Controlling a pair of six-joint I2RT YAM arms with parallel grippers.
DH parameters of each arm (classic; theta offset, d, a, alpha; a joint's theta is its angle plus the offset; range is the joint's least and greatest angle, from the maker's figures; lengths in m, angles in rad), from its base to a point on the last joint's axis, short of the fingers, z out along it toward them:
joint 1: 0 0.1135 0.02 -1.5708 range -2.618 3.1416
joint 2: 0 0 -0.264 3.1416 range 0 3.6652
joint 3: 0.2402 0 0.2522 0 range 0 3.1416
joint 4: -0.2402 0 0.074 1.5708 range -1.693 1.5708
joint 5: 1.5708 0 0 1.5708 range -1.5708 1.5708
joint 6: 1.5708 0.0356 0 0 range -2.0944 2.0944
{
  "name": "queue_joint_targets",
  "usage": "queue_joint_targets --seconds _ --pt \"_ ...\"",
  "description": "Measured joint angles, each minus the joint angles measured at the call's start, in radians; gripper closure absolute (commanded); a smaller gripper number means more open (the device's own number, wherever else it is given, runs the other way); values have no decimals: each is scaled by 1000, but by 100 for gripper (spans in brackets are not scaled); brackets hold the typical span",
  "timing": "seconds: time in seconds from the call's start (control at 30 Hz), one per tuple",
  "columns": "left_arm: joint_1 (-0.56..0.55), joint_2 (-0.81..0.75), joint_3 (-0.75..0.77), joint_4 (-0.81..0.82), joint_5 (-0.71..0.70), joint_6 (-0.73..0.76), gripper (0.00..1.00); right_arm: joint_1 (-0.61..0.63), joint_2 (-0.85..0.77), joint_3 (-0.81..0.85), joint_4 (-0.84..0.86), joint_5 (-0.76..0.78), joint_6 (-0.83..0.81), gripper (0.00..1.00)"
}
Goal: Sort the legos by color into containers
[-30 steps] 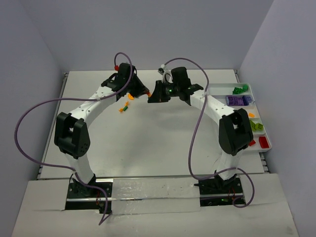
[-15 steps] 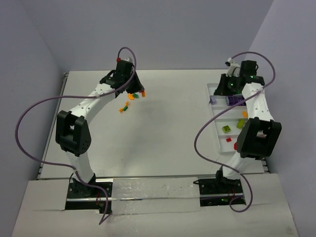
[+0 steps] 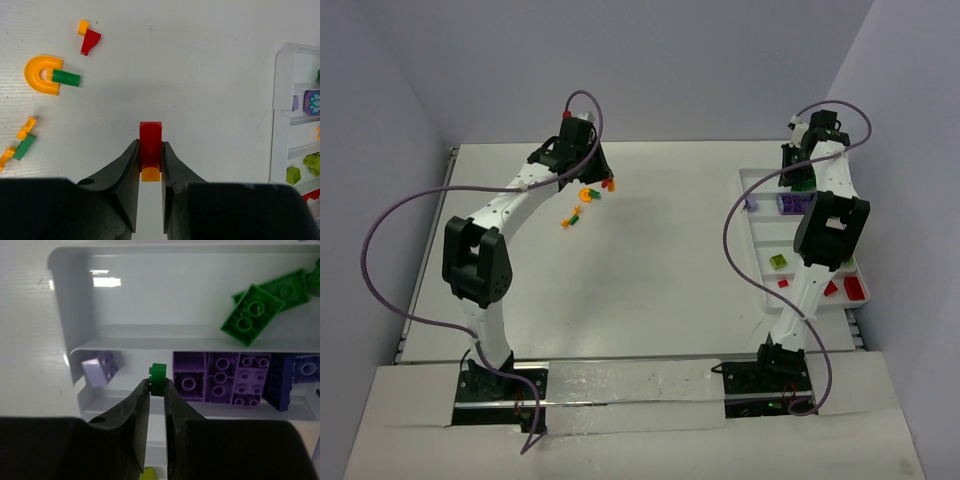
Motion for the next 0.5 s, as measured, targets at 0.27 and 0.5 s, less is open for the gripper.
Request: queue_joint_targets --seconds 0.27,0.5 --pt "8 18 2 -10 3 -1 100 -2 118 88 26 92 14 92" --pt "18 19 2 -16 14 -2 100 -3 188 140 62 122 36 59"
